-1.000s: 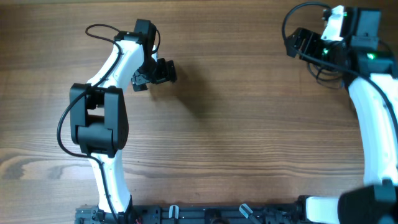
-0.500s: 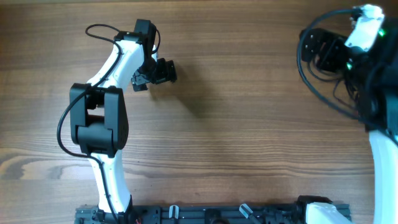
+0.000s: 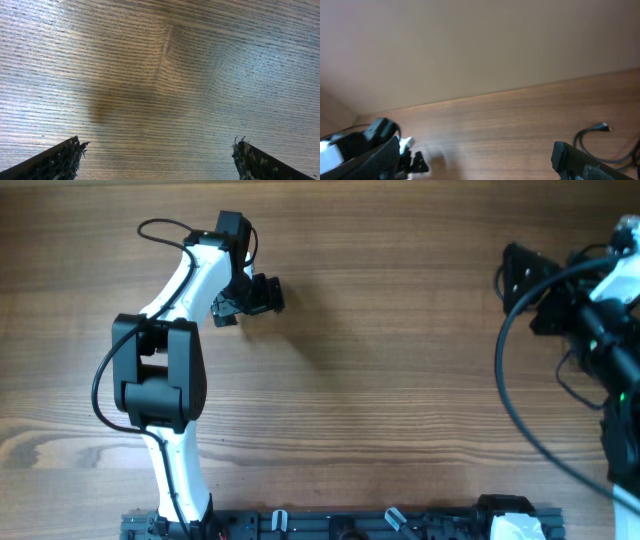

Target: Untangle cables

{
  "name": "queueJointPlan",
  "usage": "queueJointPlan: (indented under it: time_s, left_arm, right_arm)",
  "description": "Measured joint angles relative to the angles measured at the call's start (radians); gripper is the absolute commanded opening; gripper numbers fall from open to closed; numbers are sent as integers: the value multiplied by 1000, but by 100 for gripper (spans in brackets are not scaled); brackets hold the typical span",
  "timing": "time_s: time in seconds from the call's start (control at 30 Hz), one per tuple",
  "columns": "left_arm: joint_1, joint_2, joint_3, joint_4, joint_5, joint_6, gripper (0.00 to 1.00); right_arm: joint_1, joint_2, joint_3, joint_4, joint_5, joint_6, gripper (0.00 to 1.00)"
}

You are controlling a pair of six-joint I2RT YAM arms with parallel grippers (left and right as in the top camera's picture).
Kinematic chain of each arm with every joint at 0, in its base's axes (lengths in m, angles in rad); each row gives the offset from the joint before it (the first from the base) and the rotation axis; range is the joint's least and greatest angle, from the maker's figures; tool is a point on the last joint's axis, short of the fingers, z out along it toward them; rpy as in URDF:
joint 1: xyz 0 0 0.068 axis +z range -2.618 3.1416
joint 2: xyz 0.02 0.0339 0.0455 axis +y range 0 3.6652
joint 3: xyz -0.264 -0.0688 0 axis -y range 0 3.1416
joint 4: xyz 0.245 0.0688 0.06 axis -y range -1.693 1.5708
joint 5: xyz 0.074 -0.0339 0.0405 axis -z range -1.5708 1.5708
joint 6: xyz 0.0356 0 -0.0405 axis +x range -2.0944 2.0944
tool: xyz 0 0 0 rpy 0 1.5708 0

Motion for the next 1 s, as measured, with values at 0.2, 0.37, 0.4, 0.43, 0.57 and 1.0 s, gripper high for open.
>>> queueJointPlan:
  time_s: [0.2, 0.37, 0.4, 0.43, 0.57, 1.0]
  left_arm:
    - [0, 0, 0, 2, 0, 0, 100]
    - [0, 0, 0, 2, 0, 0, 100]
    - [0, 0, 0, 2, 0, 0, 100]
    - [0, 0, 0, 2, 0, 0, 100]
    - [0, 0, 0, 2, 0, 0, 100]
    - [0, 0, 0, 2, 0, 0, 100]
  right_arm:
    - [56, -111, -71, 11, 41, 0, 100]
    - [86, -209, -245, 70, 146, -1, 100]
    - [86, -220, -279, 95, 160, 0, 98]
    - [86, -238, -332, 146, 178, -2, 90]
    - [86, -295, -463, 292, 188, -40, 80]
    - [86, -432, -658, 584, 176, -151, 100]
